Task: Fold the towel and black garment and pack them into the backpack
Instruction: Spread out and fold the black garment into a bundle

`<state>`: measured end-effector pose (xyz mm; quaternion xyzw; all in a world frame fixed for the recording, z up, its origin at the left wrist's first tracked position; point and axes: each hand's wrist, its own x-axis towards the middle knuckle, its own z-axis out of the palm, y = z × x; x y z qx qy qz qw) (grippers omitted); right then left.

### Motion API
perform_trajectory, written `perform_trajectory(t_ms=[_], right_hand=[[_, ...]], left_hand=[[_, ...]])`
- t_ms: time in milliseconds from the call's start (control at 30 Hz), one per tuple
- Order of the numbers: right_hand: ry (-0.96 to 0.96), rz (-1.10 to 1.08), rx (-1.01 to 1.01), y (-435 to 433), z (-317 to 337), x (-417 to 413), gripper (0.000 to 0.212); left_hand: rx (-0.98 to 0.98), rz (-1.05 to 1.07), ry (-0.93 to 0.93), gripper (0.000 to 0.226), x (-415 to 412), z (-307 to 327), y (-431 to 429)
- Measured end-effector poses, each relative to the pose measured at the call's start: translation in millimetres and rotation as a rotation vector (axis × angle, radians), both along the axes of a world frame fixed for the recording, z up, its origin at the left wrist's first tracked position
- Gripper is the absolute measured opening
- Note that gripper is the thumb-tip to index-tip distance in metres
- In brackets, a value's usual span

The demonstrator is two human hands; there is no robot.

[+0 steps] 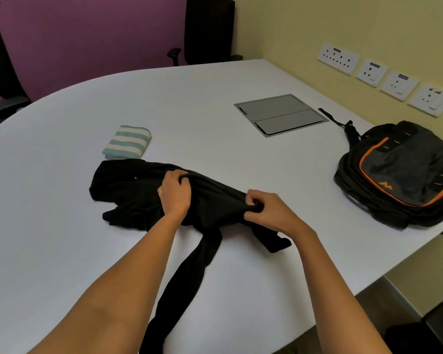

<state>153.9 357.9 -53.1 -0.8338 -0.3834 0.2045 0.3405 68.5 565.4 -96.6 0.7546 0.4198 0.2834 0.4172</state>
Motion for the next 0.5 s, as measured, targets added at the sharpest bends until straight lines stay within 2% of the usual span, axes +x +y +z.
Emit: perform_trajectory(t_ms=[100, 167, 233, 300, 333, 367, 400, 433, 500], right_hand=[[-0.138, 0.268, -0.089, 17, 41, -43, 0.024], [-0.252, 0.451, -0.078, 31, 44, -79, 0.024], [-0.170, 0.629, -0.175, 41, 31, -106, 0.033], [0.083, 0.717, -0.348, 43, 12, -109, 0.039], [0.197, 0.688, -0.356, 41, 2, -104, 0.036], [0.268, 0.570, -0.294, 39, -9, -96, 0.031], [0.285, 0.362, -0.205, 38, -22, -85, 0.026], [0.239, 0.106, -0.141, 36, -39, -72, 0.027], [0.150, -0.278, -0.205, 34, -72, -54, 0.047]], left_hand=[[-0.067, 0.021, -0.092, 0.028, -4, 3, 6], [-0.166, 0.026, -0.187, 0.027, -9, 5, 8], [-0.256, 0.016, -0.235, 0.028, -17, 7, 10], [-0.326, -0.022, -0.248, 0.028, -27, 7, 9], [-0.347, -0.041, -0.252, 0.028, -32, 6, 8], [-0.355, -0.053, -0.250, 0.028, -36, 5, 8], [-0.358, -0.060, -0.248, 0.028, -39, 3, 7], [-0.360, -0.061, -0.250, 0.028, -42, 2, 7], [-0.357, -0.063, -0.257, 0.028, -45, 0, 5]])
